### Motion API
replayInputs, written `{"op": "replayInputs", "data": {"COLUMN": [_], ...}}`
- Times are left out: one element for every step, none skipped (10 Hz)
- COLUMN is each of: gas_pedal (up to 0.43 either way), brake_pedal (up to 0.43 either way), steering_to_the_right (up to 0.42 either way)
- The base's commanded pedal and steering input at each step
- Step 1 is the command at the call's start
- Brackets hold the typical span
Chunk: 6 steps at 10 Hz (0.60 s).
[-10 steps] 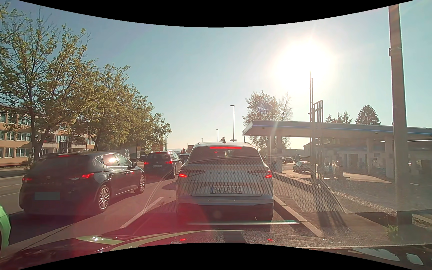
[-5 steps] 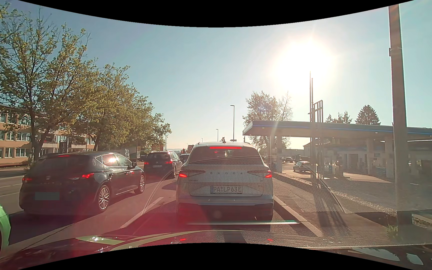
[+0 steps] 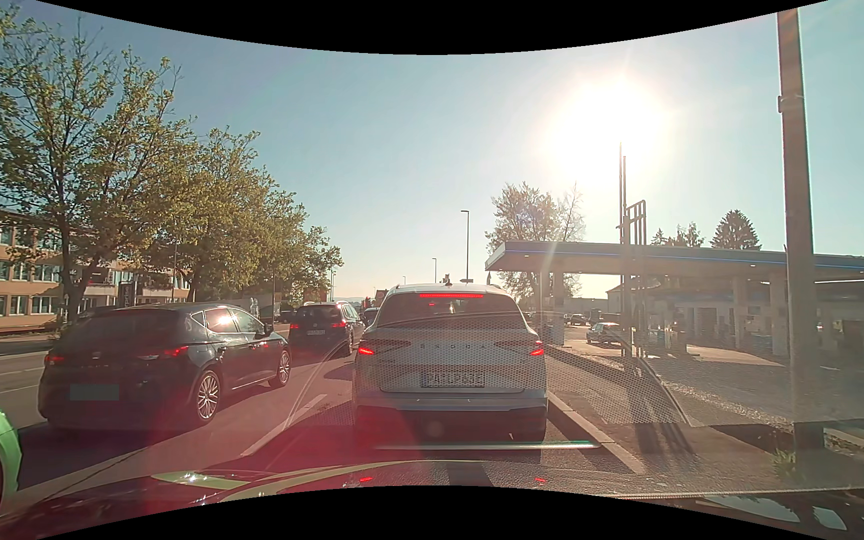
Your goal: Follow the waypoints while adhering to traffic rules and regulations
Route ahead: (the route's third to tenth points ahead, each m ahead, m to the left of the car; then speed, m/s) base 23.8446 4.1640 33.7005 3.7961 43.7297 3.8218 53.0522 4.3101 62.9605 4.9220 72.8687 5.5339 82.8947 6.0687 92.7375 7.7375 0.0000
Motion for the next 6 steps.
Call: {"op": "replayInputs", "data": {"gas_pedal": [0.0,0.0,0.0,0.0,0.0,0.0], "brake_pedal": [0.232,0.232,0.232,0.232,0.232,0.232], "steering_to_the_right": [-0.006,-0.005,-0.005,-0.005,-0.006,-0.006]}}
